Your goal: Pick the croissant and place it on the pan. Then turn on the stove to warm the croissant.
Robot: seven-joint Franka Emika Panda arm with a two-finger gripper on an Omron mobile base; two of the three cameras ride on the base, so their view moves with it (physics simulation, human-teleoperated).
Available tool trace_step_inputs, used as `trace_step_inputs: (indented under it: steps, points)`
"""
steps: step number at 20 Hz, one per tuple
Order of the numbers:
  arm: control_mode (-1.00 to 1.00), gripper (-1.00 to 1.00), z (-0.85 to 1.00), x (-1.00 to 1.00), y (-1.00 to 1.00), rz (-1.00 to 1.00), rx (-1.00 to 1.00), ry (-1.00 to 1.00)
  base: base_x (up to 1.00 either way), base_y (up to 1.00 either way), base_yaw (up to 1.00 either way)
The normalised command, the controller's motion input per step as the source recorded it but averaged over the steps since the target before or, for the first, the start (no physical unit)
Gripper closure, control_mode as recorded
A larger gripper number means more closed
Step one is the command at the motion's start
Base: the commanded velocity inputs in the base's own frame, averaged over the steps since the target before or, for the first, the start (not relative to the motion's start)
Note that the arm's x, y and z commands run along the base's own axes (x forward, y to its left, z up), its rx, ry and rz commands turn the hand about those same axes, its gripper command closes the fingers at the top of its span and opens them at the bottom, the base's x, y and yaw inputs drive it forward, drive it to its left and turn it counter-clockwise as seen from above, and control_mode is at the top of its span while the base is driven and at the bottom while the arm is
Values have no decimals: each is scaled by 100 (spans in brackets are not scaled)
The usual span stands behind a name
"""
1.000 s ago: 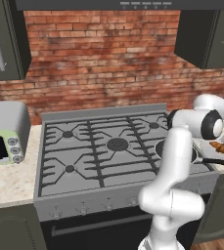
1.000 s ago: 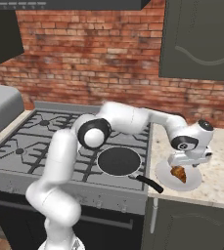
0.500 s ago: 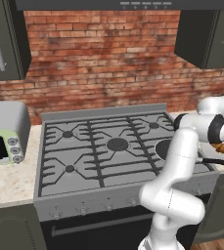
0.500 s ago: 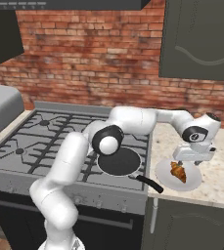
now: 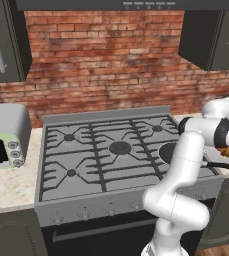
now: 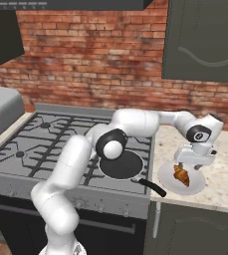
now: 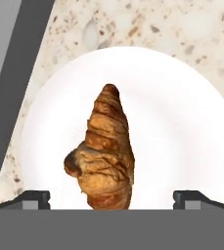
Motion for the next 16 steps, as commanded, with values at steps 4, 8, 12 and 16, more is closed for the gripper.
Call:
trace_step_inputs:
  steps: [4, 8, 12, 16]
  points:
    - [-100, -100, -29, -20, 16, 0, 0, -21, 0, 0, 0]
    - [-100, -100, -33, -2, 21, 0, 0, -25, 0, 0, 0]
    - [-100, -100, -36, 0, 30, 0, 0, -23, 0, 0, 0]
    - [-100, -100, -34, 0, 9, 0, 0, -13, 0, 0, 0]
